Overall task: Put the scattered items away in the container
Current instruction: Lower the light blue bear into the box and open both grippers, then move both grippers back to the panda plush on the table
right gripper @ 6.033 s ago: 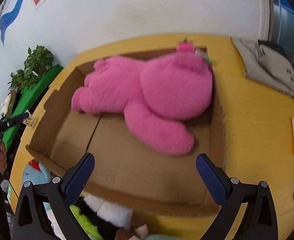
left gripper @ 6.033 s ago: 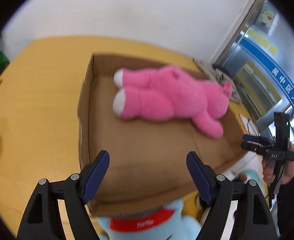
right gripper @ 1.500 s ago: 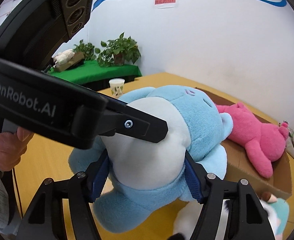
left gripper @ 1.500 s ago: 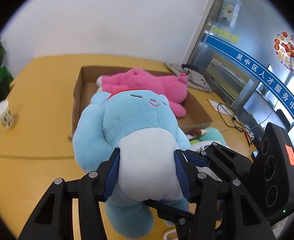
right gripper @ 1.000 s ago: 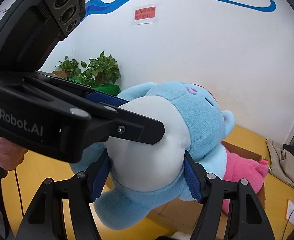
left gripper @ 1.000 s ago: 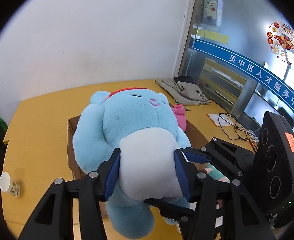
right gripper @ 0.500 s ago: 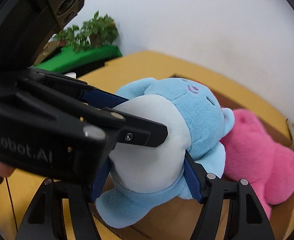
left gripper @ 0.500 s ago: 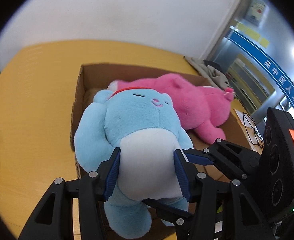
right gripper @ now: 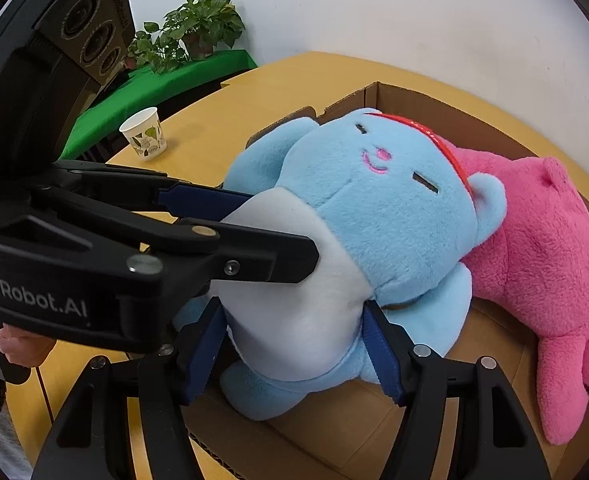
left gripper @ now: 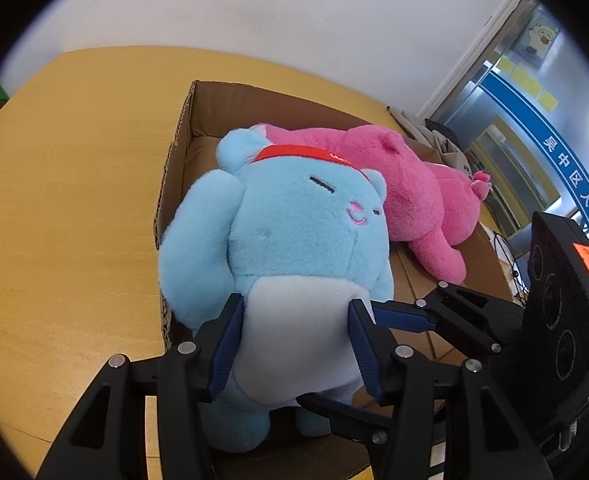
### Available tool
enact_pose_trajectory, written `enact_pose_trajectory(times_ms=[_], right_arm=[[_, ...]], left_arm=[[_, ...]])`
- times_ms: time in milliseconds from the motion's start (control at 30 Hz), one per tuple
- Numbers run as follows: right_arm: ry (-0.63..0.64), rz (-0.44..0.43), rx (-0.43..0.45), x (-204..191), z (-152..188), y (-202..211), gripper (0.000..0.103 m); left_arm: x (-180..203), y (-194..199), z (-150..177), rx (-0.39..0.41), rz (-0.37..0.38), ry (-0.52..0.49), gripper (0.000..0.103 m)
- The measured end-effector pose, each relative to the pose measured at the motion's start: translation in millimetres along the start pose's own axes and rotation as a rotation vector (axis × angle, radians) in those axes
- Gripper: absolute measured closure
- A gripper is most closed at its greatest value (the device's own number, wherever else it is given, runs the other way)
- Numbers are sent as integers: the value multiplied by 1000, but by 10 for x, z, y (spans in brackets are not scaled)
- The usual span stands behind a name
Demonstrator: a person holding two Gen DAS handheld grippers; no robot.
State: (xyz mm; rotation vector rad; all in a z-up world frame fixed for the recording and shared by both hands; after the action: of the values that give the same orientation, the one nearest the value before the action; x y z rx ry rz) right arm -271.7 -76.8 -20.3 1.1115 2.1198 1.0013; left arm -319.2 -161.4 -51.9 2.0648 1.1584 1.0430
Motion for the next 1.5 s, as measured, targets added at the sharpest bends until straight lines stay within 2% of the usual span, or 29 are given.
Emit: enact_pose_trajectory(times_ms=[100,200,267,333,433,600,700,800,900,1000,1267,1500], right_arm=[[-8,4,-4,9,-17,5,23],[-38,16,18,64,3,188,15],[-42,67,49,102,11,378,4],[-21,117,87,104,12,626,3],[-22,147,167,85,53,1118,1],[-82,156,318,98,324,1931,0],[-153,165,341,176,647,2231,0],[-182,214,331,250,948,2364,0],[-217,278,310,325,1227,2447,0],[-254,299,304,356,1393,2521,0],[-245,323,315,287,1576,2660,0],[-246,335,306,269,1654,2673,0]], left_arm=[[46,60,13,17,-34,-14,43],[151,243,25,53,-90,-40,43],[236,446,30,102,-125,-49,43],[348,711,61,167,-153,-49,40],[542,1105,216,255,-201,-26,23],[906,1503,608,308,-248,-20,23],[1146,1631,809,324,-284,-34,23],[1387,1682,988,343,-306,-52,23],[1593,1657,1120,346,-287,-68,23],[1735,1580,1212,341,-304,-59,23],[1932,1481,1375,318,-305,-64,23],[1958,1469,1443,303,-313,-54,23]])
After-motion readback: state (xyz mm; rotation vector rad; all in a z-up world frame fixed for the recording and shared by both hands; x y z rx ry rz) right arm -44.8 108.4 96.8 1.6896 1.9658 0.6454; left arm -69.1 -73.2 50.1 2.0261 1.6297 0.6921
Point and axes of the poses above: each gripper's, at about its wrist camera, not at the fingertips, and y roughly against the way its jaws point, x to its right, z to its underside, the point moved 6 cm from there along -y, roughly the way its jaws point, and after that the axes turned 4 degrees about -y, right-handed, at the moved point
